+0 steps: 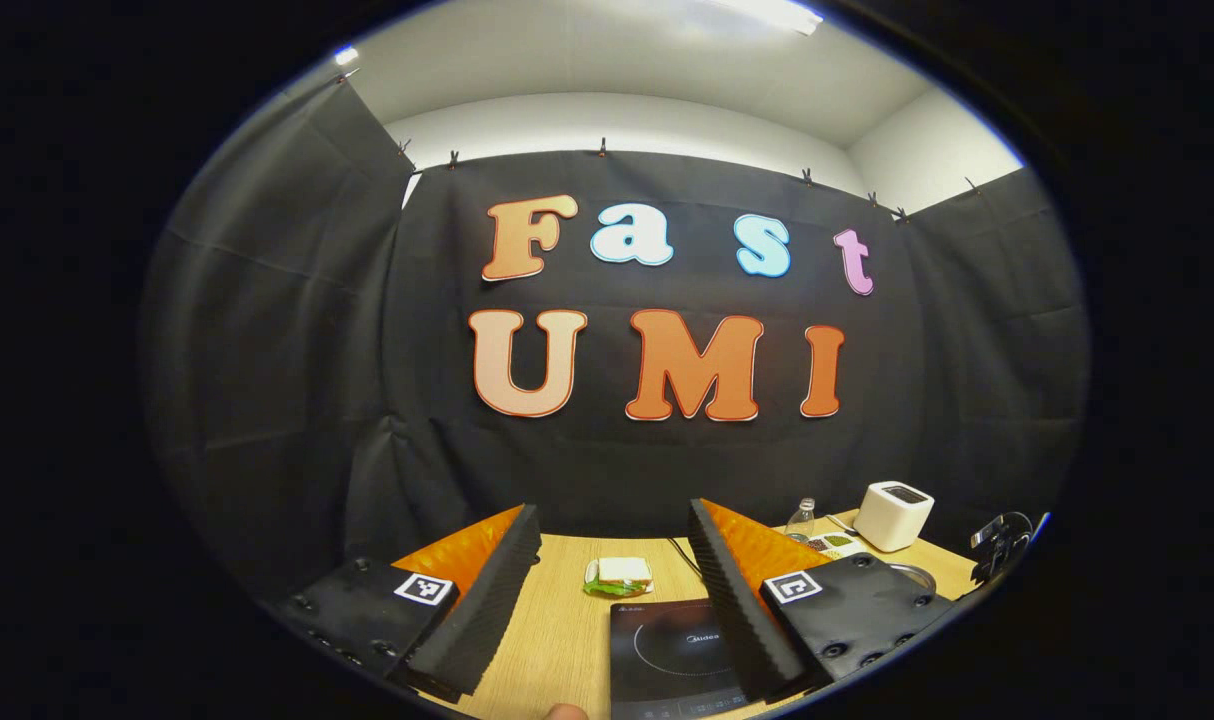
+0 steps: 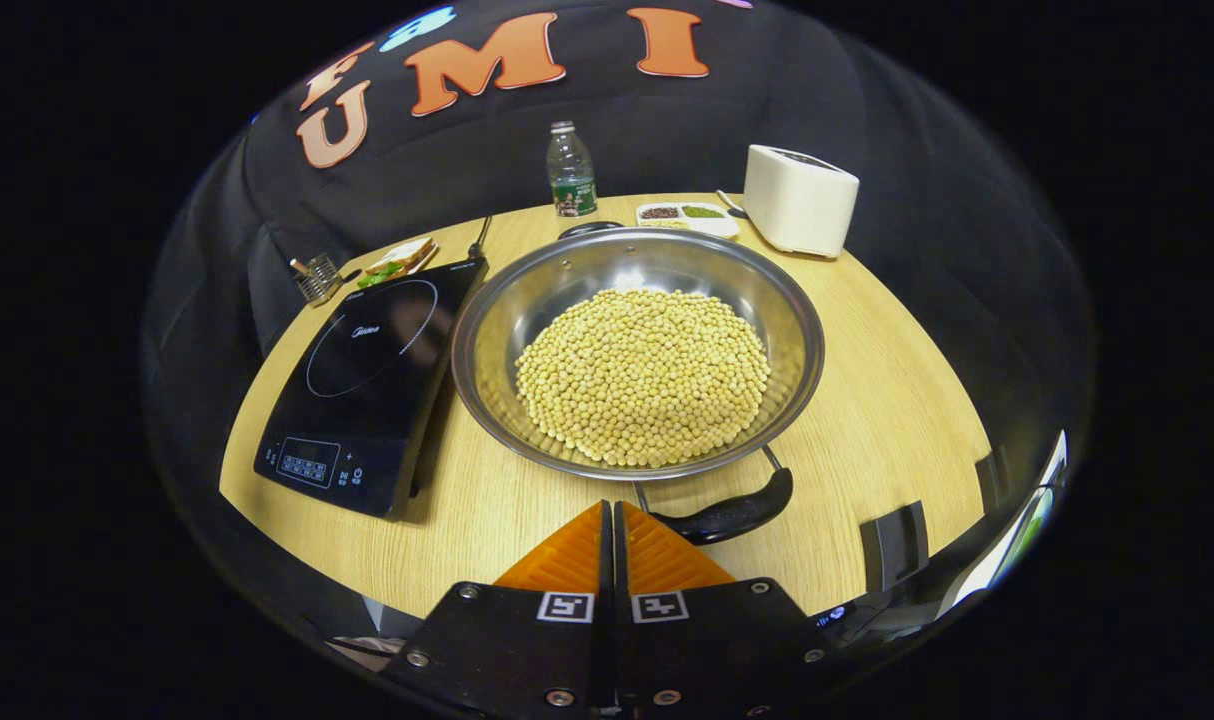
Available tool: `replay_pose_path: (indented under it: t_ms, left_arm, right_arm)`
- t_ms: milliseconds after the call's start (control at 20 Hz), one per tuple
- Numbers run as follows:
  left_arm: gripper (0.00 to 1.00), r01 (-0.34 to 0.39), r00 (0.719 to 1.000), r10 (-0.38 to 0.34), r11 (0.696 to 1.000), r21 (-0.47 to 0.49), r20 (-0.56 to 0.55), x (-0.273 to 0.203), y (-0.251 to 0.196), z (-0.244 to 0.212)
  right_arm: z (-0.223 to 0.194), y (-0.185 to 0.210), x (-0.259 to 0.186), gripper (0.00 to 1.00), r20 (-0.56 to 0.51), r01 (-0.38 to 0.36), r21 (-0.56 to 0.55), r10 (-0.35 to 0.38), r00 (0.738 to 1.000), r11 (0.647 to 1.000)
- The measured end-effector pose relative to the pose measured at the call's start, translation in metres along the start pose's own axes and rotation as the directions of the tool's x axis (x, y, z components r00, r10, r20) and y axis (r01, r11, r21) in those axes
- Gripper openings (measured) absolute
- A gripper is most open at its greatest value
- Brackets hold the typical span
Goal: First push the handle of the pot to place it horizontally, then grasp the pot with both hands and set it on the induction cooktop.
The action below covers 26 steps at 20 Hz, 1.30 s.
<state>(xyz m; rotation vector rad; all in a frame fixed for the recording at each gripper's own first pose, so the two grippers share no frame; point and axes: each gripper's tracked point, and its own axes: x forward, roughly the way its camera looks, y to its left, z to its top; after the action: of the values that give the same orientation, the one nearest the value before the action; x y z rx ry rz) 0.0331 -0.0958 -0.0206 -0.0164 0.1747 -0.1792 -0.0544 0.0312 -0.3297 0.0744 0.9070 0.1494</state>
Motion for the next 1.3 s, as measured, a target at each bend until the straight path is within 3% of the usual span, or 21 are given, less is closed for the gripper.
replay_pose_path:
  t_ms: [450, 1300]
  left_arm:
    - [0.98, 0.006, 1.0, -0.007, 0.999, 0.041, 0.019, 0.009, -0.018, 0.005]
    - [0.98, 0.036, 0.999, -0.036, 0.999, 0.028, -0.032, 0.053, -0.061, -0.021]
  right_arm:
    - [0.013, -0.04, 0.007, 0.0, 0.018, 0.041, 0.069, -0.042, 0.999, 0.997]
    - [0.045, -0.102, 0.029, 0.0, 0.041, 0.12, 0.158, -0.128, 0.991, 0.98]
